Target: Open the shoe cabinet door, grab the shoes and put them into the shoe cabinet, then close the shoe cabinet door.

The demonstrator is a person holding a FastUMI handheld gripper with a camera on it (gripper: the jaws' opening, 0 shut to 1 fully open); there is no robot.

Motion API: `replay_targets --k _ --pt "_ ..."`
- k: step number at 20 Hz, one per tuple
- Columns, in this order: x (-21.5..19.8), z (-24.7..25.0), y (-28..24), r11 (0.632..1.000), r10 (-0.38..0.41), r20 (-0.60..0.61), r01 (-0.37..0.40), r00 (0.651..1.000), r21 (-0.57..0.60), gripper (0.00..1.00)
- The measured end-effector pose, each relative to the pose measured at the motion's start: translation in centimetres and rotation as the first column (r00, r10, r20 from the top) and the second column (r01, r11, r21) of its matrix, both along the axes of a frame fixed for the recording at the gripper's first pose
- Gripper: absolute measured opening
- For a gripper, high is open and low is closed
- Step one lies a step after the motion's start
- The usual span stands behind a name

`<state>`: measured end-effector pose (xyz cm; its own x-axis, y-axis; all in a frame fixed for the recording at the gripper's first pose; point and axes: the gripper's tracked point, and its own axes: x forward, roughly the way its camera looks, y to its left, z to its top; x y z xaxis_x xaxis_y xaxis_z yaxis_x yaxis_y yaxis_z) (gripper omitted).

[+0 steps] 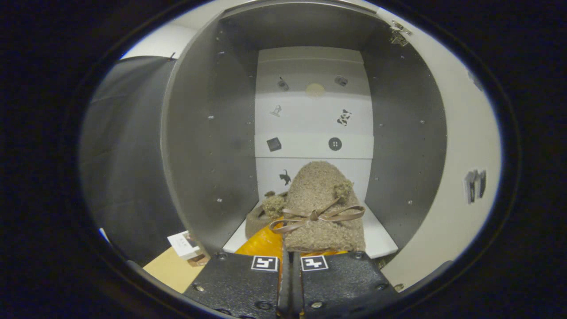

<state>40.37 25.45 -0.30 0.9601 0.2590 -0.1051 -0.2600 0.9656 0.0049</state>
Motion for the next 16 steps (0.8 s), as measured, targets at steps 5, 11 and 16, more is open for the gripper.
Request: replay_targets --k 5,11,16 --pt "8.5 0.2 -0.8 0.998 -0.043 -0.052 0.045 0.998 0.037 0.06" --pt "15.4 -3.7 -2.1 0.996 -0.093 -0.153 0.091 0.984 -0.016 0.06" --pt "17.5 -7.3 -1.7 0.996 -0.088 -0.256 0.085 0.963 -0.026 0.06"
